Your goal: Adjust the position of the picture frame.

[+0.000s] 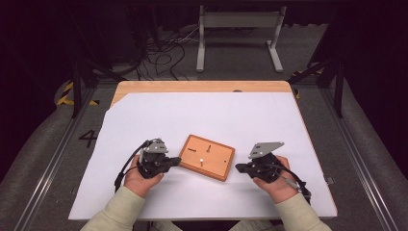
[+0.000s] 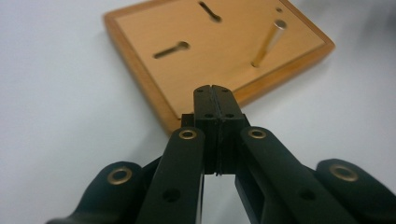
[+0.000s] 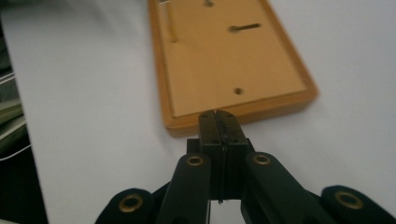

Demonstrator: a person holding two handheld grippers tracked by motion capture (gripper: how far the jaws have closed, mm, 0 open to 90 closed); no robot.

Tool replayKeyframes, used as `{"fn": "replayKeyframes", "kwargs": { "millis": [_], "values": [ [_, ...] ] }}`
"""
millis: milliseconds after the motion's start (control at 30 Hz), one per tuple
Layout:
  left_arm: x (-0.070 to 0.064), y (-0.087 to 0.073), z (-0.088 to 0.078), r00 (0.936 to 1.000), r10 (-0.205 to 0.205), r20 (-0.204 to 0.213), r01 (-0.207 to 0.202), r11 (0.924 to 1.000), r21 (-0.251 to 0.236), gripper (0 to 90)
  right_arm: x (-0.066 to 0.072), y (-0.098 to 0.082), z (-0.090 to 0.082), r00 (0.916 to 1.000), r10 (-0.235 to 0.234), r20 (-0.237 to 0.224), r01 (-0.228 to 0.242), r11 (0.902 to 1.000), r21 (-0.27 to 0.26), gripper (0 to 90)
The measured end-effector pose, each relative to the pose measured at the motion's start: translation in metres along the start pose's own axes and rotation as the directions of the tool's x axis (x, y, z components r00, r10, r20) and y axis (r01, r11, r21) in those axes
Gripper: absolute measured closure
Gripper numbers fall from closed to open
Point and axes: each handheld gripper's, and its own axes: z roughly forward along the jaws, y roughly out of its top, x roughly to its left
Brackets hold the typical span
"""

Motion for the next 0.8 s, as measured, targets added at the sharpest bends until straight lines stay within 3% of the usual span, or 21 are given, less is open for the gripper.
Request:
{"fn": "replayKeyframes", "kwargs": {
  "millis": [133,233,300,367,467,500,800],
  "values": [
    [0.005,-0.002,-0.004,0.9990,-0.027,-0.035,0.026,0.9995,-0.020,89.3,0.019,0.006,0.018,0.9971,-0.054,-0.053,0.056,0.9980,0.028,90.0],
    [0.009,-0.004,-0.004,0.9978,-0.045,-0.049,0.044,0.9988,-0.020,86.8,0.034,0.006,0.038,0.9900,-0.111,-0.087,0.118,0.9901,0.076,90.0],
    [0.011,-0.005,-0.004,0.9974,-0.049,-0.052,0.049,0.9986,-0.019,85.7,0.039,0.005,0.048,0.9875,-0.133,-0.085,0.141,0.9844,0.104,90.0],
    [0.011,-0.007,-0.004,0.9971,-0.051,-0.056,0.050,0.9986,-0.017,84.0,0.036,0.002,0.052,0.9893,-0.140,-0.042,0.144,0.9808,0.132,90.0],
    [0.012,-0.007,-0.004,0.9969,-0.051,-0.059,0.051,0.9986,-0.015,83.1,0.033,0.001,0.051,0.9906,-0.122,-0.062,0.129,0.9850,0.115,90.0],
    [0.012,-0.008,-0.004,0.9967,-0.057,-0.059,0.056,0.9983,-0.015,82.4,0.029,0.000,0.049,0.9917,-0.127,-0.024,0.129,0.9844,0.120,90.0],
    [0.012,-0.012,-0.004,0.9959,-0.056,-0.071,0.056,0.9984,-0.004,80.3,0.000,-0.003,0.044,0.9941,-0.082,0.070,0.074,0.9902,0.119,90.0]
  ]
}}
